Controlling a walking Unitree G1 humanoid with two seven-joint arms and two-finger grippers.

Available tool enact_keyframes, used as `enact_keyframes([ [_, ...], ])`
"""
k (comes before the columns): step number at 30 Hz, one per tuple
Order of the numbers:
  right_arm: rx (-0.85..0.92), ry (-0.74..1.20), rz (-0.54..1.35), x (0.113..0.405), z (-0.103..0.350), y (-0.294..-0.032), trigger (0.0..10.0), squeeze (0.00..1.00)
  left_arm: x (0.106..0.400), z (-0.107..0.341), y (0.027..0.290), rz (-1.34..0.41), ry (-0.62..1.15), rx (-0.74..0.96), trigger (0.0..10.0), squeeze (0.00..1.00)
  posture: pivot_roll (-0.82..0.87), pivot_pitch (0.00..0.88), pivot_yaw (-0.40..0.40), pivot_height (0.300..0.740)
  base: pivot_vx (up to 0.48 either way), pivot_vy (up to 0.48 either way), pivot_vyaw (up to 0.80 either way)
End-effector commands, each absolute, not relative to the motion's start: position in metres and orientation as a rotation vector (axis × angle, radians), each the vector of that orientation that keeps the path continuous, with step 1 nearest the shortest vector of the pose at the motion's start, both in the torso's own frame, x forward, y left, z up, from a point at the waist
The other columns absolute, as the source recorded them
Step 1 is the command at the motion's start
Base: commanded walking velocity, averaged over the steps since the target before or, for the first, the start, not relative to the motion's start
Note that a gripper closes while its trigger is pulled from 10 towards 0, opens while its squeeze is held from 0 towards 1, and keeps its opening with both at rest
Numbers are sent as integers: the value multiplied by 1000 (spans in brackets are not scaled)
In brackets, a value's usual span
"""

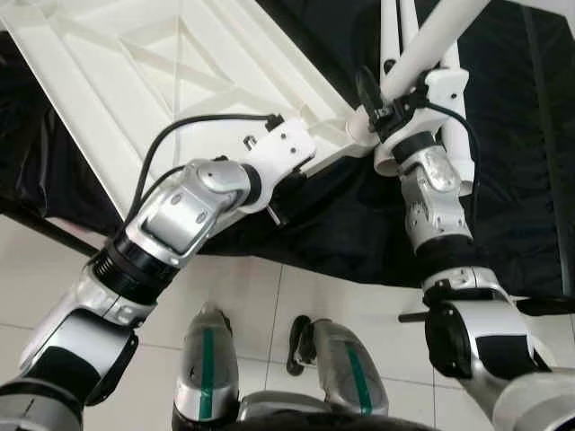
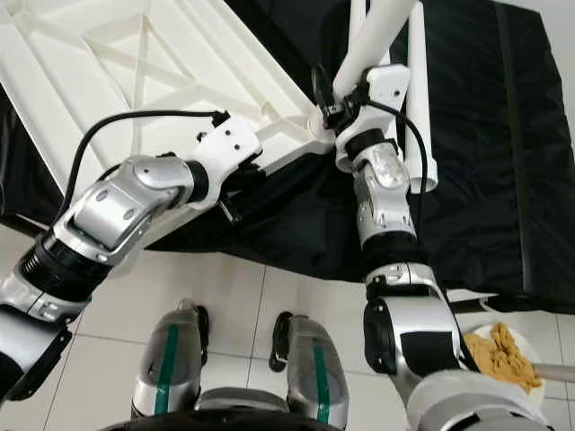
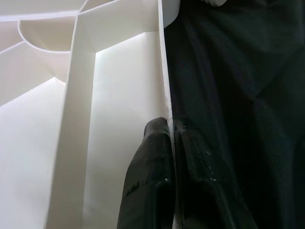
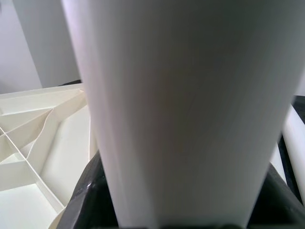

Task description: Building children table

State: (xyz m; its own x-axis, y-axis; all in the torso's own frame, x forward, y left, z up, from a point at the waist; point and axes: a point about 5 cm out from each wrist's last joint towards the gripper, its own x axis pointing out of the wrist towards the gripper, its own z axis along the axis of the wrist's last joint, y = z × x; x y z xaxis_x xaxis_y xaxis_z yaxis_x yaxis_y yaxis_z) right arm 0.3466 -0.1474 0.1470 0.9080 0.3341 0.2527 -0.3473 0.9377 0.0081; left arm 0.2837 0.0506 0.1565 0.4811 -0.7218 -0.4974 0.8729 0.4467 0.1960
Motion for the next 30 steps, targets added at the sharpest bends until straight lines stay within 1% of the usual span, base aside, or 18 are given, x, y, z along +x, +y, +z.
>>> enact_keyframes([
  [1,88,7,340,329,89,-152,10000,0,282,187,40,-1056,217,475,10000,0,167,100,-59,740,0,0,0],
  [7,71,43,327,334,88,-150,10000,0,283,188,40,-1056,216,479,10000,0,168,96,-56,740,0,0,0],
  [14,62,81,329,347,97,-146,10000,0,284,189,40,-1055,209,486,10000,0,173,91,-61,740,0,0,0],
  [30,26,100,343,359,107,-139,10000,0,283,189,39,-1058,205,490,10000,0,177,81,-67,740,0,0,0],
])
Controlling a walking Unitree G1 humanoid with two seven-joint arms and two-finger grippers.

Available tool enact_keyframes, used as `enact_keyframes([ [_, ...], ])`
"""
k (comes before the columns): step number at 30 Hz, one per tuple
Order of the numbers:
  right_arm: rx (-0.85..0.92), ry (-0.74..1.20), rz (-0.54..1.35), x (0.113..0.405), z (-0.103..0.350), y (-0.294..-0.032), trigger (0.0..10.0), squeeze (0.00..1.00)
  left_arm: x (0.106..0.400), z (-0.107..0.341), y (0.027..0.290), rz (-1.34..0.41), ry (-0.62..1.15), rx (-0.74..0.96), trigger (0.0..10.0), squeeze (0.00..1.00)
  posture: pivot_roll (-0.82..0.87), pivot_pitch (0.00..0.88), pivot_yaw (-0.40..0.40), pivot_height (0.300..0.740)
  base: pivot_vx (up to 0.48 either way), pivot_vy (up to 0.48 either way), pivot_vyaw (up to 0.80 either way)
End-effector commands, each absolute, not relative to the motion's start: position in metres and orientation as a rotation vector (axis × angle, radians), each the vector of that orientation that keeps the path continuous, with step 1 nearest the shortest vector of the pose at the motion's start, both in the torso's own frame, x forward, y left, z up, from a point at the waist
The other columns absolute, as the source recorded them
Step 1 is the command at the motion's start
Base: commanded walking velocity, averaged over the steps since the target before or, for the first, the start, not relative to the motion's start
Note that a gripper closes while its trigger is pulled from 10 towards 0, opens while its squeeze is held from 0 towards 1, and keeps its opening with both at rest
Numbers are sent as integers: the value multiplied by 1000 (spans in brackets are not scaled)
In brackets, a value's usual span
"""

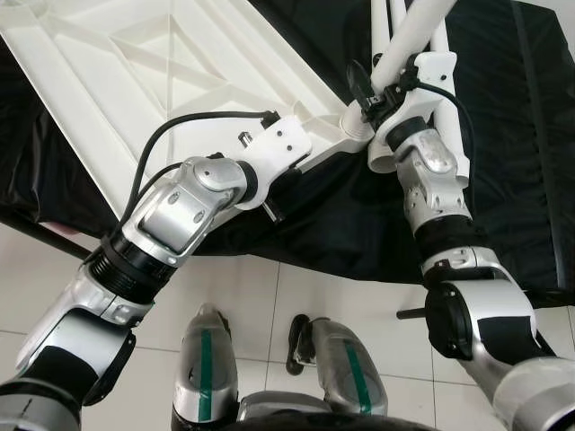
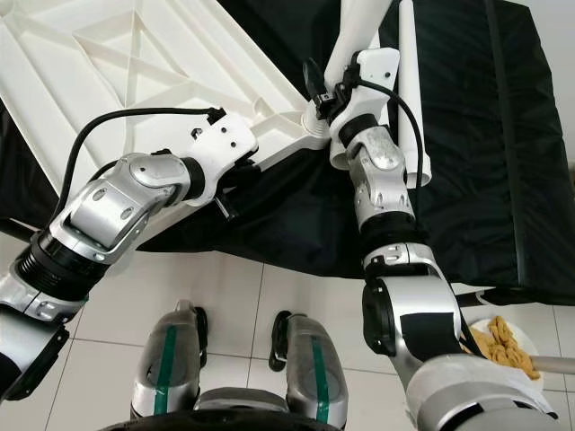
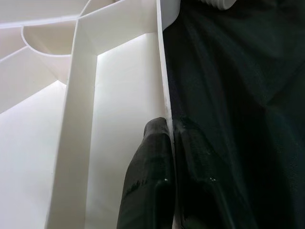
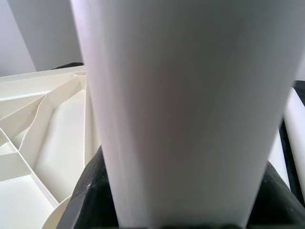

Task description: Building children table

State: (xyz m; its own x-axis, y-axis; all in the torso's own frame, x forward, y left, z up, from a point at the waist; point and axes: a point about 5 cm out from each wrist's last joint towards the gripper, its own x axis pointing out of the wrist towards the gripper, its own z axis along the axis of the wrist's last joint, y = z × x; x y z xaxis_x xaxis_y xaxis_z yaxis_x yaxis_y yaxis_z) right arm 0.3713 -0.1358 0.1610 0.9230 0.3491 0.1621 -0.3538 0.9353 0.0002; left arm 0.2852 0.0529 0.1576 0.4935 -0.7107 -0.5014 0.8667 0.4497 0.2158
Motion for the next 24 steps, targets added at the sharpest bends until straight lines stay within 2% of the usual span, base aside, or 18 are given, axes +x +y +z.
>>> enact_keyframes([
  [1,26,100,343,359,107,-139,10000,0,283,189,39,-1058,205,490,10000,0,177,81,-67,740,0,0,0],
  [24,66,63,60,361,106,-130,10000,0,281,192,37,-1061,194,485,10000,0,178,91,-69,740,0,0,0],
])
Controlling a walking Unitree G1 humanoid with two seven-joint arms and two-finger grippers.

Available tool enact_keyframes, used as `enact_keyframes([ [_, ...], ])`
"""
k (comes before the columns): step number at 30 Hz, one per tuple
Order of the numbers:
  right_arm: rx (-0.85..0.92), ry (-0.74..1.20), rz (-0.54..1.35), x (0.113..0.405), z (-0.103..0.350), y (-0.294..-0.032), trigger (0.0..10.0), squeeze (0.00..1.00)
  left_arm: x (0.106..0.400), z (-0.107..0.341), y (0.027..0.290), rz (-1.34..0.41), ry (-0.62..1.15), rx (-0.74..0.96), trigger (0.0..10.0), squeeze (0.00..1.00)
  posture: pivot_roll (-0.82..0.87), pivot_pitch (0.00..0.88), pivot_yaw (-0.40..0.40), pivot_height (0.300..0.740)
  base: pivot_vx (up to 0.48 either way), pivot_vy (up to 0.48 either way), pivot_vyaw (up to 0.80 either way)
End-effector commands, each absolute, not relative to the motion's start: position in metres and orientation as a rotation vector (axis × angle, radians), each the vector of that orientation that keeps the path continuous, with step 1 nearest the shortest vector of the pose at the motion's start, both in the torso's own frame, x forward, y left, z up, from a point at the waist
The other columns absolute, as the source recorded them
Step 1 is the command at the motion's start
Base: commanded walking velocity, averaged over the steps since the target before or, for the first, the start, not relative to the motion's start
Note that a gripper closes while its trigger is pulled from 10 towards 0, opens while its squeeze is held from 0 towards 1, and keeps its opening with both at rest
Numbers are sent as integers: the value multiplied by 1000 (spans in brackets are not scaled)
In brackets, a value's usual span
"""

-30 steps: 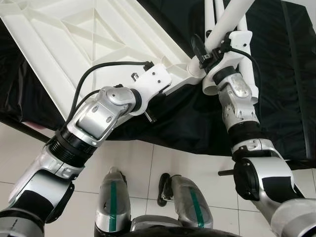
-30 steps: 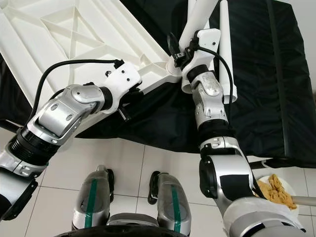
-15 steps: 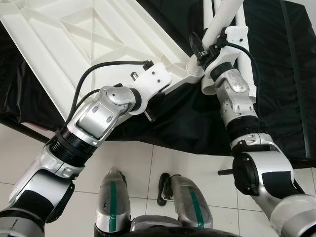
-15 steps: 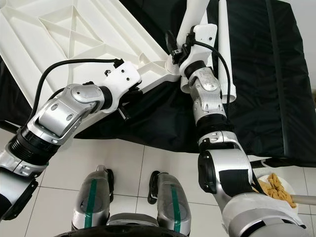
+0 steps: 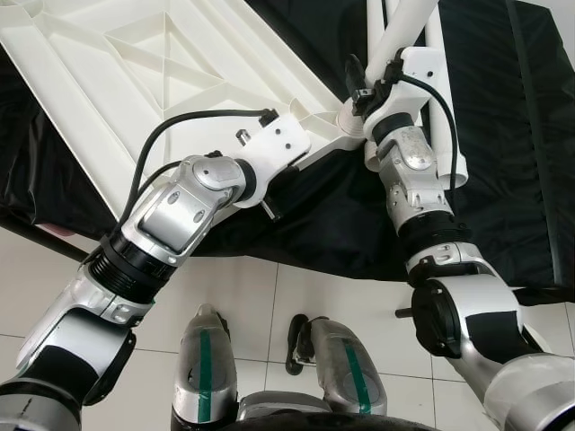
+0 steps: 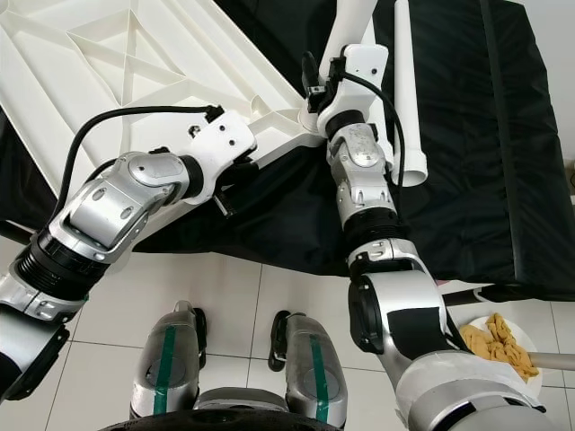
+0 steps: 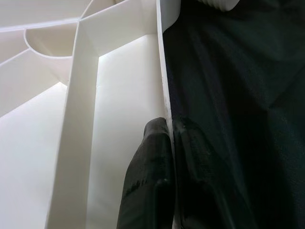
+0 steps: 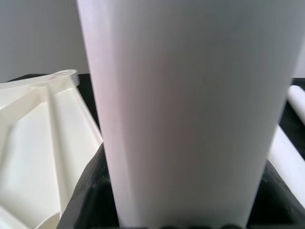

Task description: Building children table

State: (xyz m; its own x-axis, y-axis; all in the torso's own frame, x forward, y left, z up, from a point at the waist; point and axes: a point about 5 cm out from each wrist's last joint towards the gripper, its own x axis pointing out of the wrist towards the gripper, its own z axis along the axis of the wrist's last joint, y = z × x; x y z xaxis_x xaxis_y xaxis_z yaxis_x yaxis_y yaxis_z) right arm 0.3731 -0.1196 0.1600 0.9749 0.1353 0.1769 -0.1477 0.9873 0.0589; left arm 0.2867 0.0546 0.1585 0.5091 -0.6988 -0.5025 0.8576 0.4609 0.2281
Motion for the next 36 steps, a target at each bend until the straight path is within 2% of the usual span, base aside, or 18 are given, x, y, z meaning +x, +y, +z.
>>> enact_keyframes([
  [1,64,65,44,361,106,-130,10000,0,281,193,37,-1061,193,485,10000,0,178,91,-69,740,0,0,0],
  [15,59,61,-171,359,105,-117,10000,0,281,195,36,-1060,184,484,10000,0,179,90,-74,740,0,0,0],
  [26,67,63,-187,360,106,-110,10000,16,281,195,35,-1057,181,484,10000,0,183,88,-79,740,0,0,0],
  [27,76,63,-177,360,106,-110,10000,1000,281,196,35,-1057,180,485,10000,0,183,88,-79,740,0,0,0],
  [36,109,11,-134,359,110,-113,10000,1000,281,195,36,-1053,183,493,10000,0,178,86,-76,740,0,0,0],
])
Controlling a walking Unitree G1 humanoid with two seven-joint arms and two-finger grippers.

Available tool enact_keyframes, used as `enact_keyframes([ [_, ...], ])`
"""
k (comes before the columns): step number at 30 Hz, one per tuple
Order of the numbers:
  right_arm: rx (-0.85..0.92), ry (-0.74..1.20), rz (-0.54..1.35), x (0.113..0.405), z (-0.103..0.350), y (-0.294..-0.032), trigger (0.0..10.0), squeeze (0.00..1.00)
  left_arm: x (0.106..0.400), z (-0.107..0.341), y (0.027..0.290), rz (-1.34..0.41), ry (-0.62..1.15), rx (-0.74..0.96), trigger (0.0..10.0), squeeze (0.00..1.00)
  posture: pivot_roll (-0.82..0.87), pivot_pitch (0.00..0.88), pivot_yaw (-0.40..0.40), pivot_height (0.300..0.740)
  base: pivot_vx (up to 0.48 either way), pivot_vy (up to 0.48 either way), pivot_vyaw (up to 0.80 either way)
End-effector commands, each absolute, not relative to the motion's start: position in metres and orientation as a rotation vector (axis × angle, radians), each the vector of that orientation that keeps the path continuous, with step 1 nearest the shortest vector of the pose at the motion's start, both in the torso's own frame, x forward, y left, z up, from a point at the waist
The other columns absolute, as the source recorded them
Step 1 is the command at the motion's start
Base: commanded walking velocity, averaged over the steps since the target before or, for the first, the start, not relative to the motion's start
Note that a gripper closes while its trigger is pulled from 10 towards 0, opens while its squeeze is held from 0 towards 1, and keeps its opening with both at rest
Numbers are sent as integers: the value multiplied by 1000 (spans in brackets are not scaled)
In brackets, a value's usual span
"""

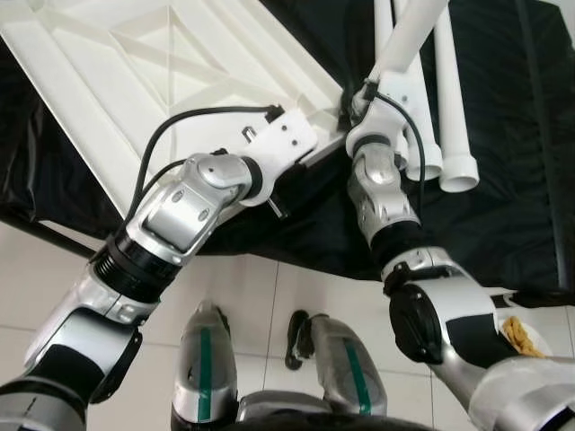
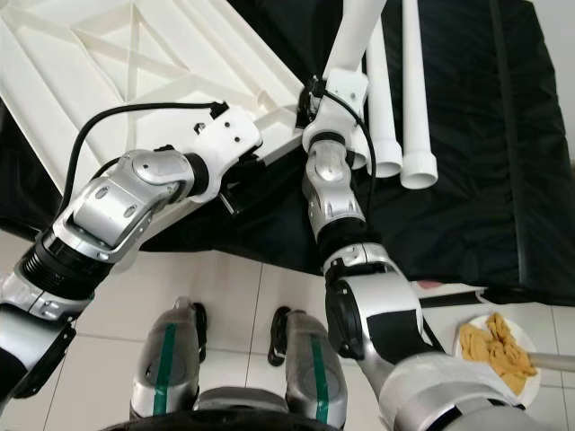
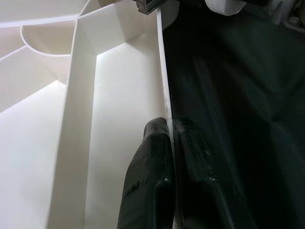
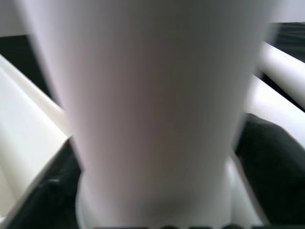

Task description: Building children table

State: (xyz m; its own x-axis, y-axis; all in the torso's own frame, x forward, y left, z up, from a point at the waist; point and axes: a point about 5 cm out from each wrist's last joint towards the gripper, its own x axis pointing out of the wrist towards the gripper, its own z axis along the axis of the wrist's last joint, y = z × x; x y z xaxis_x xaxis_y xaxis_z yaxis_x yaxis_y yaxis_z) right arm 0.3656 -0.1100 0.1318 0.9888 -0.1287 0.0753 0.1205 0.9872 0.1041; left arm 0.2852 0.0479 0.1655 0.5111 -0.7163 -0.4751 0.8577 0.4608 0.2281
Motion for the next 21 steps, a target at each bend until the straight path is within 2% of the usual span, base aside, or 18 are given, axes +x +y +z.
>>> enact_keyframes([
  [1,109,11,-134,359,110,-113,10000,1000,281,195,36,-1053,183,493,10000,0,178,86,-76,740,0,0,0],
  [10,149,-103,-44,359,124,-112,10000,1000,283,195,36,-1043,188,502,10000,0,176,83,-72,740,0,0,0],
  [11,132,-156,-27,359,132,-112,10000,0,283,194,36,-1048,198,471,10000,616,174,82,-71,740,0,0,0],
  [13,132,-180,-13,360,136,-113,10000,0,282,194,37,-1051,203,455,10000,616,173,83,-71,740,0,0,0],
  [14,143,-181,-4,360,136,-113,10000,0,282,194,37,-1057,206,449,10000,1000,173,82,-71,740,0,0,0],
  [21,144,-184,0,361,138,-118,10000,0,279,194,36,-1088,212,429,10000,1000,171,79,-70,740,0,0,0],
])
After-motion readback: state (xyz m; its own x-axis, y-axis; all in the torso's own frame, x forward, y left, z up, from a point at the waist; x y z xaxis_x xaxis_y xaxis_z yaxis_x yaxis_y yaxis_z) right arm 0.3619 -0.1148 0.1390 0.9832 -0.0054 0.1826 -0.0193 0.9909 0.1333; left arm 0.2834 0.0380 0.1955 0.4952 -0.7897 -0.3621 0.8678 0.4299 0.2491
